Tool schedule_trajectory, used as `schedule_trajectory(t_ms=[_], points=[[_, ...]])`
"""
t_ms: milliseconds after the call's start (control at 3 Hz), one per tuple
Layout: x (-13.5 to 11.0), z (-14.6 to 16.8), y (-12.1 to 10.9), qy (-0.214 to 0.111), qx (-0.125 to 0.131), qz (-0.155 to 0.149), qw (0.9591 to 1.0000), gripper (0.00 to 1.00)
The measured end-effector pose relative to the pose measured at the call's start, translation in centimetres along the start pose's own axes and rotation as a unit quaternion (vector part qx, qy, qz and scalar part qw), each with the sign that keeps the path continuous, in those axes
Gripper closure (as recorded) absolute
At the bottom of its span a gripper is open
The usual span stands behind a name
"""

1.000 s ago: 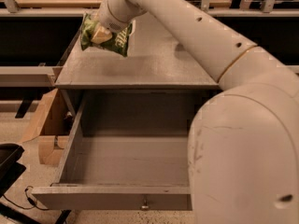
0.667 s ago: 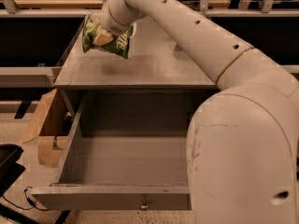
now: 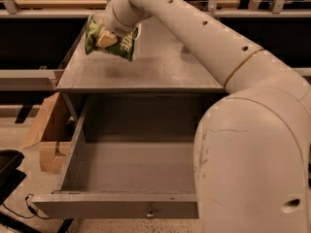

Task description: Pick green jalapeno chip bag from top drawer and place on counter

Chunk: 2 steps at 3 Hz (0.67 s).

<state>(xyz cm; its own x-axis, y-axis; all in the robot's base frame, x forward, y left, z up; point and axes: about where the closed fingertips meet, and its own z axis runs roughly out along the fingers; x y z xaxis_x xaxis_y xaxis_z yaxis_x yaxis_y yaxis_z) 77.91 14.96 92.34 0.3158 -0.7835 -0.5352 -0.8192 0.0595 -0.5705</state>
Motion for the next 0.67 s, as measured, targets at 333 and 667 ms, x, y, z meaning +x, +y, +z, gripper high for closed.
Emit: schedule_trajectory(t_ms=[333,667], points=[[0.0,0.0,0.0,0.0,0.0,0.0,1.0,0.12],[0.0,0.01,0.0,0.0,0.0,0.0,1.0,0.0]])
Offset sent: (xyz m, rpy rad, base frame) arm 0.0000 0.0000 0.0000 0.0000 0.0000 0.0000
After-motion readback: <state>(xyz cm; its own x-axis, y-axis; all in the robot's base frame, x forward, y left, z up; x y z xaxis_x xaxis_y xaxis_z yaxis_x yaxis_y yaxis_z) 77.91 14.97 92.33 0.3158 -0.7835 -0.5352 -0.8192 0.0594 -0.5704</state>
